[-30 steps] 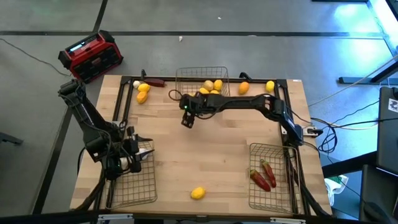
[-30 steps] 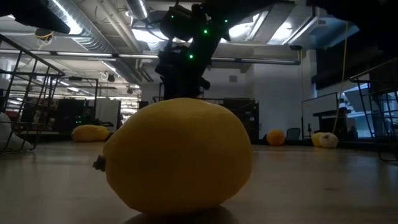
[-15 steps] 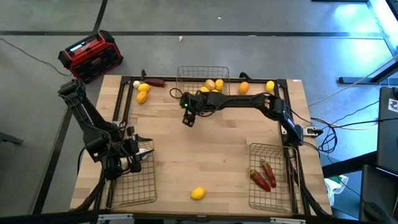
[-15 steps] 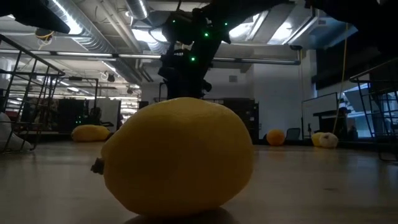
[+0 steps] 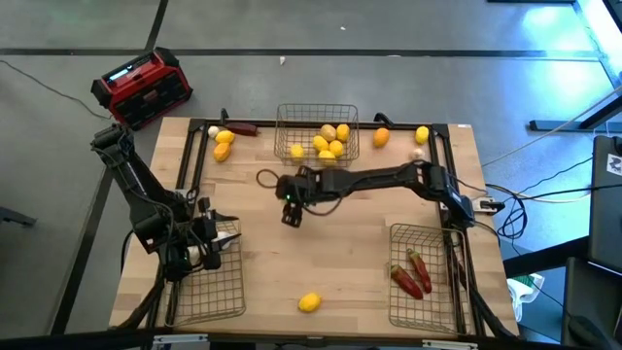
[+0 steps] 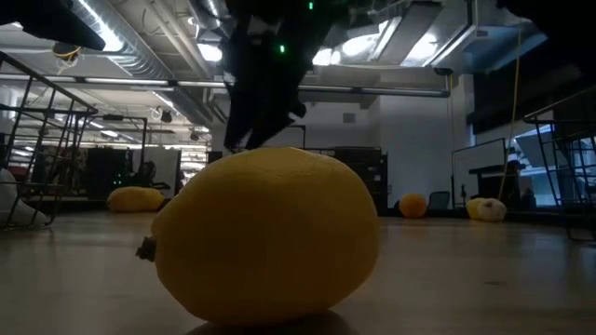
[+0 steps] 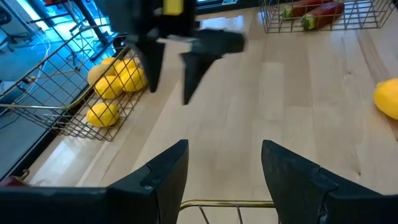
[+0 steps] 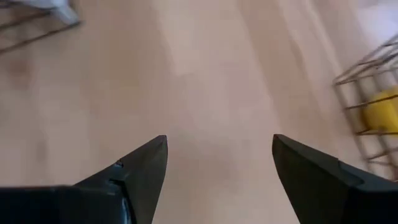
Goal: Sort produce into baskets
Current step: Put the lemon into the top wire basket
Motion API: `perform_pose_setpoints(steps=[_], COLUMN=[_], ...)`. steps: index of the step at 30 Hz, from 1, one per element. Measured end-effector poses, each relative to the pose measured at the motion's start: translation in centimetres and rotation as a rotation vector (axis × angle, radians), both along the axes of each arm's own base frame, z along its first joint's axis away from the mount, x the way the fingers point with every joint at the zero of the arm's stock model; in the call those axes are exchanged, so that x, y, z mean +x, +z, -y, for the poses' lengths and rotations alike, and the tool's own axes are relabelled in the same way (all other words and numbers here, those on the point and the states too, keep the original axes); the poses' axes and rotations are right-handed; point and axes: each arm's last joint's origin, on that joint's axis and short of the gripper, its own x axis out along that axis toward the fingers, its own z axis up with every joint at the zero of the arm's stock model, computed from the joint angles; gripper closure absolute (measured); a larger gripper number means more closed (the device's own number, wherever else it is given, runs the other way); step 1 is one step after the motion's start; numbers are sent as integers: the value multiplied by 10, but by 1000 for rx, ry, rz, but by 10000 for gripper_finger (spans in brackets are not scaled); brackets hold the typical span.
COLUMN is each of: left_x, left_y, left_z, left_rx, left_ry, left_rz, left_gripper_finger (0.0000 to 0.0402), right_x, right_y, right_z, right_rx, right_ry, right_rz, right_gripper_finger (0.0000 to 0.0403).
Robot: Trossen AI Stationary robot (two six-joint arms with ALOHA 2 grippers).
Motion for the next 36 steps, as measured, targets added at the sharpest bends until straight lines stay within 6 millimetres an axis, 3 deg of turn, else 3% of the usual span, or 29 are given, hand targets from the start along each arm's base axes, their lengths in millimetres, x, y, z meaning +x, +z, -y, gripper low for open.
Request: perform_pose_setpoints(steps=[14, 21, 27, 36], left_x=[0, 0, 2, 2], left_y=[0, 0, -3, -3], left_z=[2, 3, 5, 5], left_rx=[-33, -85, -63, -51], left_ry=[-24, -16, -7, -12], left_rz=[-29, -24, -16, -20], left_gripper_finger=[204, 204, 204, 204], right_x=[-8, -37, -56, -80], right_y=[1, 3, 2, 2], right_z=[-65, -126, -177, -231], right_rx=[123, 151, 154, 171], right_ry=[83, 217, 272, 334], right_rz=[-32, -185, -209, -188], right_gripper_finger=[116, 116, 116, 116])
